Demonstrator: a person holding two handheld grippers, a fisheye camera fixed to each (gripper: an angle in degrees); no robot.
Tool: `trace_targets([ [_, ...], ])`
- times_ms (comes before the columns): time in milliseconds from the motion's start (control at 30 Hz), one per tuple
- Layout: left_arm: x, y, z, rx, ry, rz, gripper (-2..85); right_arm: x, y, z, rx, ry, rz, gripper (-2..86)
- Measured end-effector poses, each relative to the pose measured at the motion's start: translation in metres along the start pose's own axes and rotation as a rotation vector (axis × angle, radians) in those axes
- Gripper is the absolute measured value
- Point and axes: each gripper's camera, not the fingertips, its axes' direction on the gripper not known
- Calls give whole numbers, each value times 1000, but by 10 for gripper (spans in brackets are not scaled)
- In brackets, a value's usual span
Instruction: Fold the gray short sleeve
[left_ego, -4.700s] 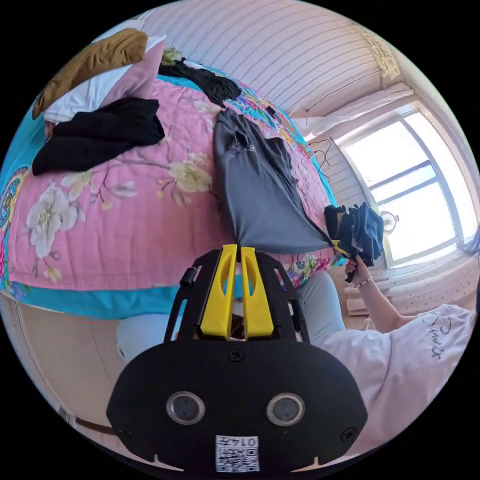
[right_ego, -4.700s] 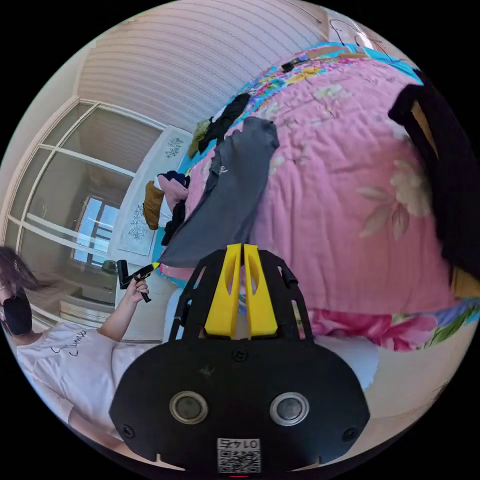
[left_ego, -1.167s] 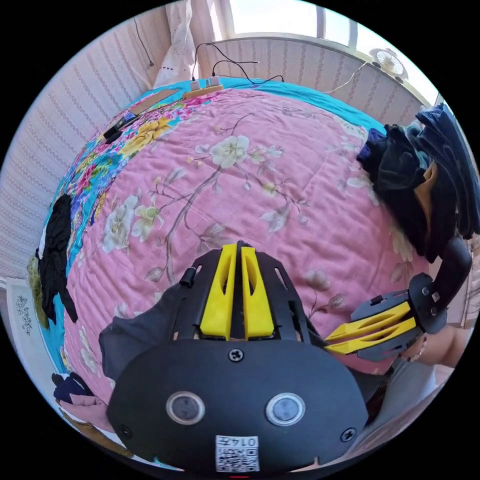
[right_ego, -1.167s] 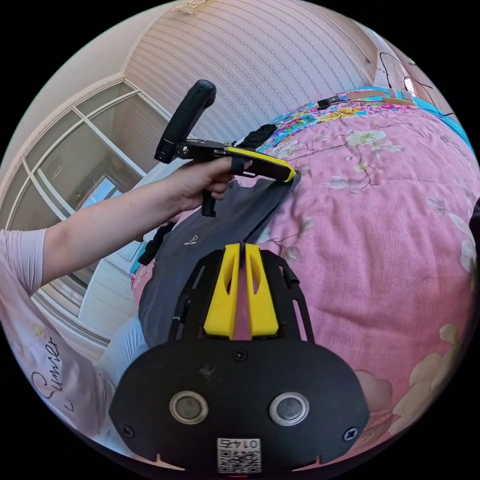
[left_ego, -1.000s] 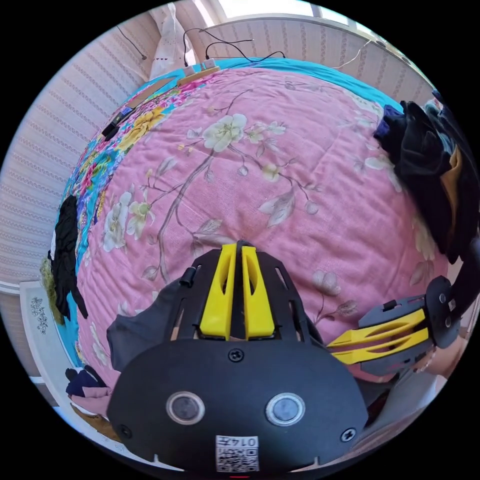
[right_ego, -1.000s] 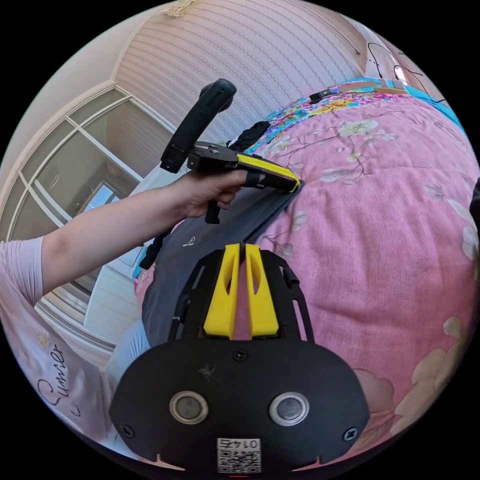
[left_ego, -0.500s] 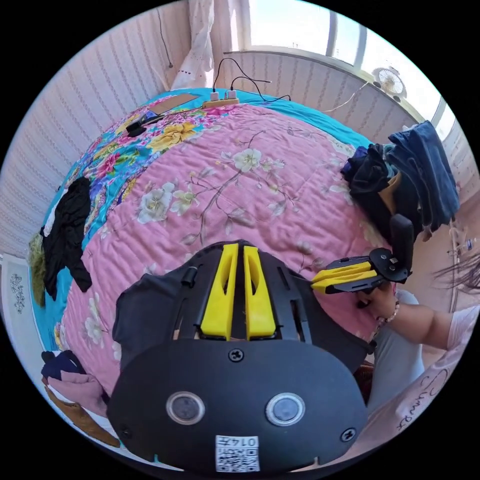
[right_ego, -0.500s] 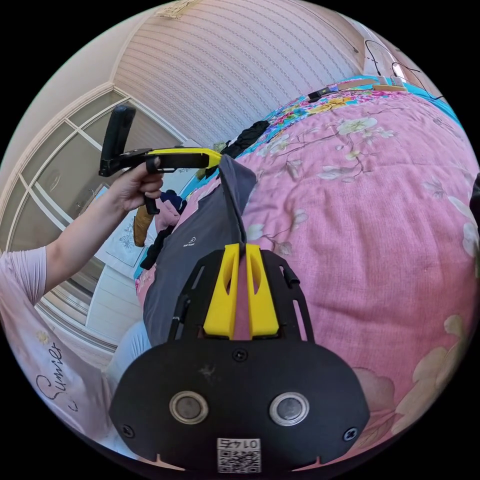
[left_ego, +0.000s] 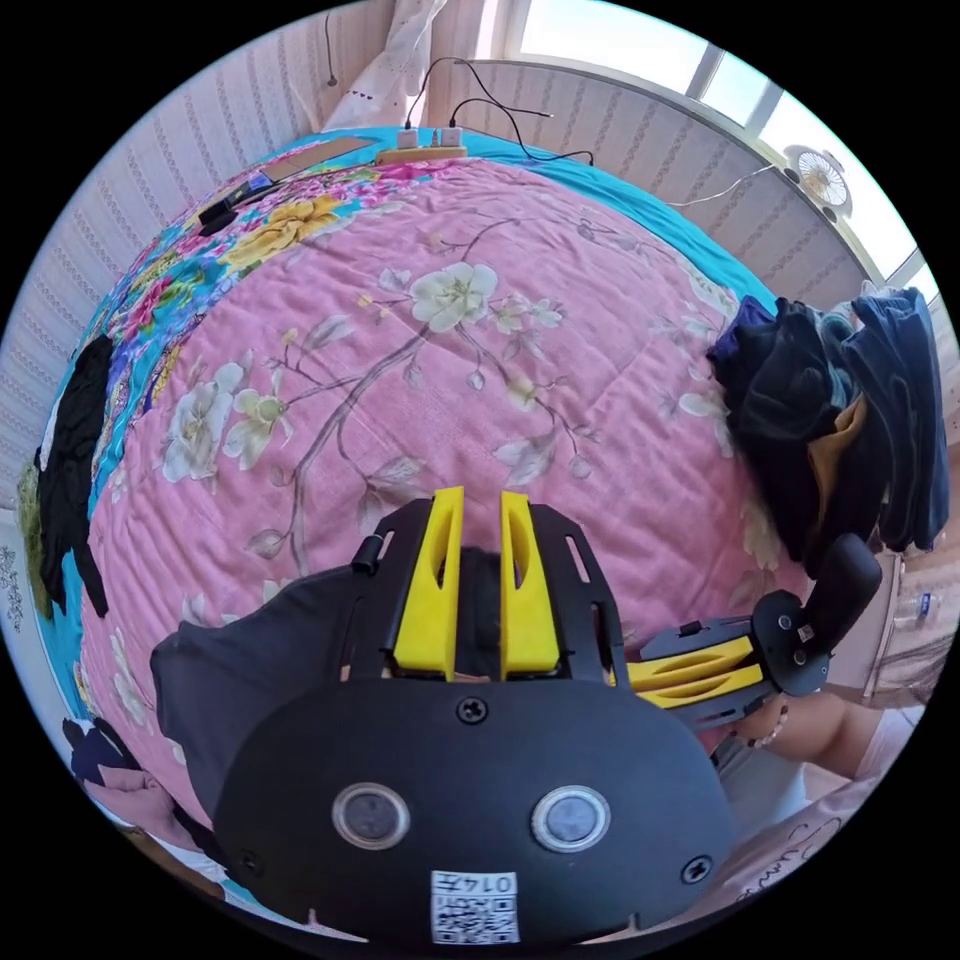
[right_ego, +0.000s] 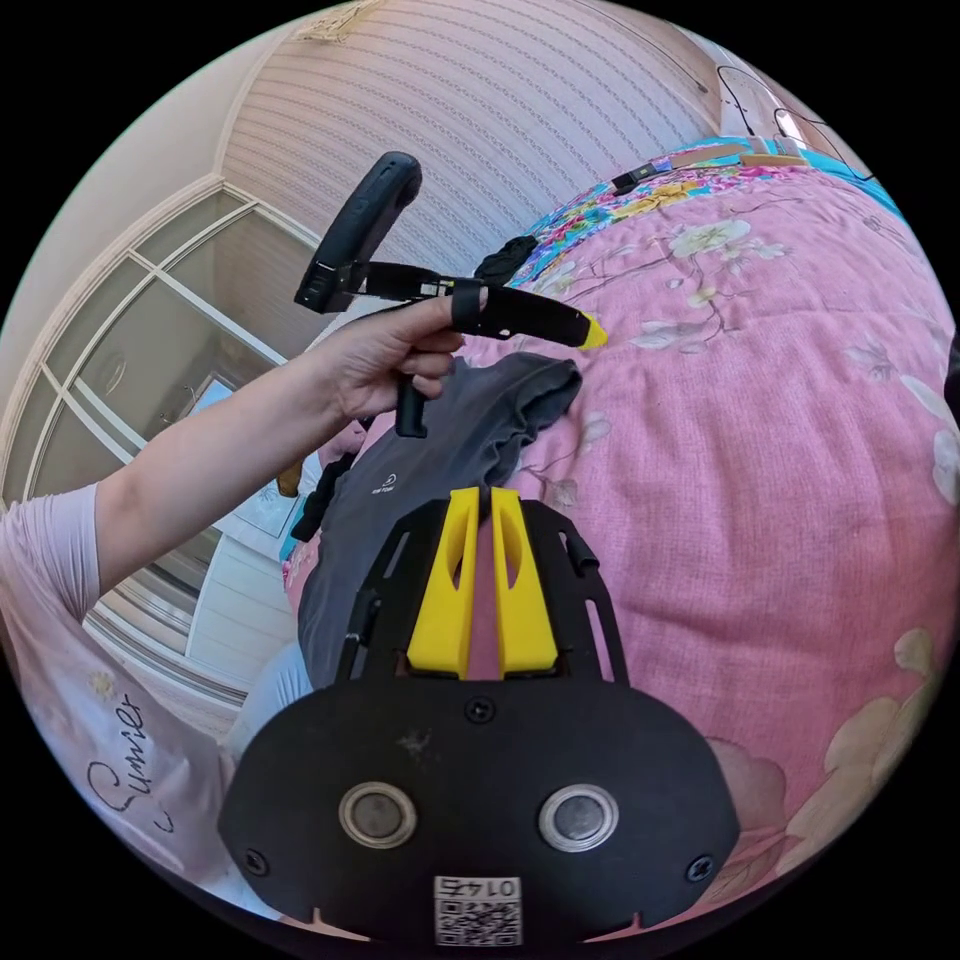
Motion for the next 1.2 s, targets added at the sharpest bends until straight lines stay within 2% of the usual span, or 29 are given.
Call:
trace_targets([
  [200, -23, 40, -73, 105, 54, -11, 56, -5, 5, 1, -15, 15, 5, 14],
  [300, -33, 99, -122, 193, 97, -44, 33, -8, 8, 1, -32, 30, 2, 14],
  [400, -31, 191, -171, 282, 95, -44, 8, -10, 11, 1, -33, 15, 5, 16],
  [500, -27, 305, -210, 332, 5, -141, -2, -22, 15, 3, -41, 43, -33, 18],
  [567, -24, 398, -228, 286, -17, -276, 13, -38, 19, 2, -63, 115, -90, 19],
  [667, -6, 504, -249, 279, -117, -353, 52, -68, 36, -11, -78, 222, -144, 23],
  [767, 10, 577, -258, 235, -203, -437, 64, -107, 56, -27, -93, 289, -171, 29],
  [833, 9, 605, -256, 206, -175, -512, 63, -140, 93, -29, -129, 391, -167, 38],
  [900, 6, 621, -249, 176, -103, -546, 55, -160, 123, -21, -175, 390, -169, 53],
  [933, 6, 622, -242, 134, -70, -488, 49, -170, 139, -12, -228, 366, -171, 70],
  [1033, 3, 613, -221, 0, -149, -332, 51, -183, 165, 15, -409, 390, -104, 100],
  [1100, -8, 609, -208, -67, -129, -351, 66, -189, 176, 25, -446, 493, -96, 114],
  [1200, -20, 606, -189, -144, -7, -408, 81, -191, 181, 27, -405, 641, -83, 114],
])
